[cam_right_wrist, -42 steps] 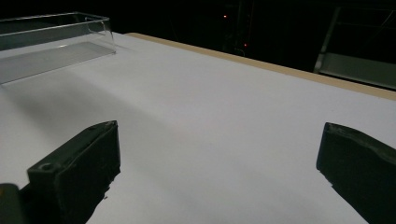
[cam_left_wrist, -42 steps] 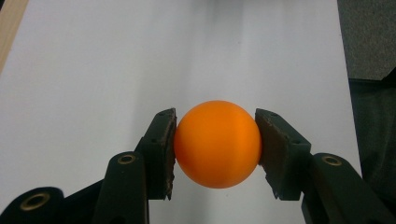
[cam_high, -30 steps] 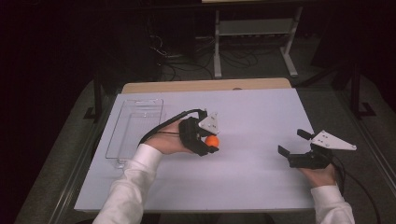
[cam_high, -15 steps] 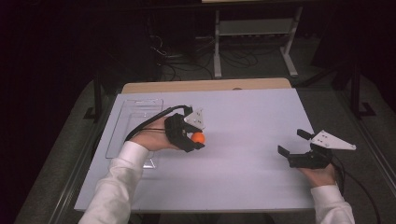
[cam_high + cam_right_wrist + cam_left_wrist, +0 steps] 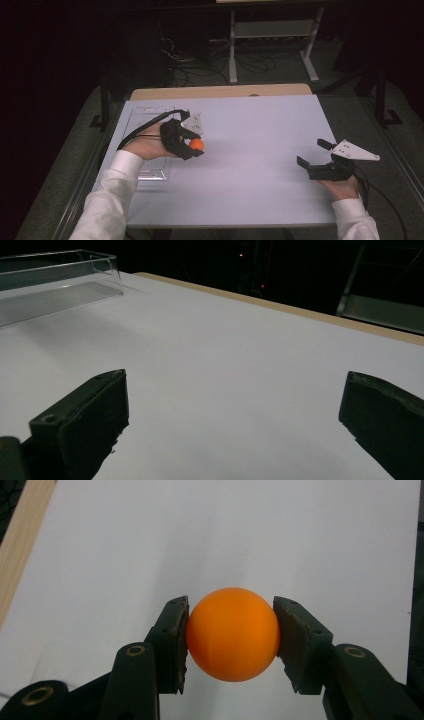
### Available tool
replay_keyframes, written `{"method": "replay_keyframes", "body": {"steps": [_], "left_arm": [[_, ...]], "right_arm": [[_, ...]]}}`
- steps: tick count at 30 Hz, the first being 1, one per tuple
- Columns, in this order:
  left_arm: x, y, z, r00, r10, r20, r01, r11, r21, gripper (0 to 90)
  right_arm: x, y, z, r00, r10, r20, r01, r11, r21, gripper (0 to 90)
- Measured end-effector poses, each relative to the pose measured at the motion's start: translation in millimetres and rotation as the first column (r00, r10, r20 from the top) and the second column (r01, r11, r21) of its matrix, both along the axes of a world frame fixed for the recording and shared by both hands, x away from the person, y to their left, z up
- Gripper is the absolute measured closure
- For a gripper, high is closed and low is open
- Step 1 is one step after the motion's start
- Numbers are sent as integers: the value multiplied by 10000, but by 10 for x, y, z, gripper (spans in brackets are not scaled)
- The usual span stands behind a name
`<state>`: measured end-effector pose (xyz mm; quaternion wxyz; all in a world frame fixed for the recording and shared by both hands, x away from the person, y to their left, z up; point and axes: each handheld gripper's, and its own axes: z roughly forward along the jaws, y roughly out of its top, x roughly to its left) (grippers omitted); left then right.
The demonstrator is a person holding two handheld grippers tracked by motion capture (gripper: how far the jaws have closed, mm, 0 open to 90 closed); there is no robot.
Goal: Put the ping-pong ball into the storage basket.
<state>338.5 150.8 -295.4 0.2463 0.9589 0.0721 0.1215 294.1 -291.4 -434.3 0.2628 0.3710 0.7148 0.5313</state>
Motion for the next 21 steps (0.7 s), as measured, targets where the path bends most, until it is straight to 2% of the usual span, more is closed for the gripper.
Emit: {"method": "replay_keyframes", "body": {"steps": [4, 21], "left_arm": [[11, 55, 19, 9999, 127, -47, -126, 9998, 158, 507], [11, 305, 93, 9975, 705, -43, -703, 9971, 302, 507]], "right_arm": [[1, 3, -1, 10000, 6, -13, -6, 10000, 11, 0], [-3, 2, 1, 10000, 9, -16, -9, 10000, -13, 0]]}}
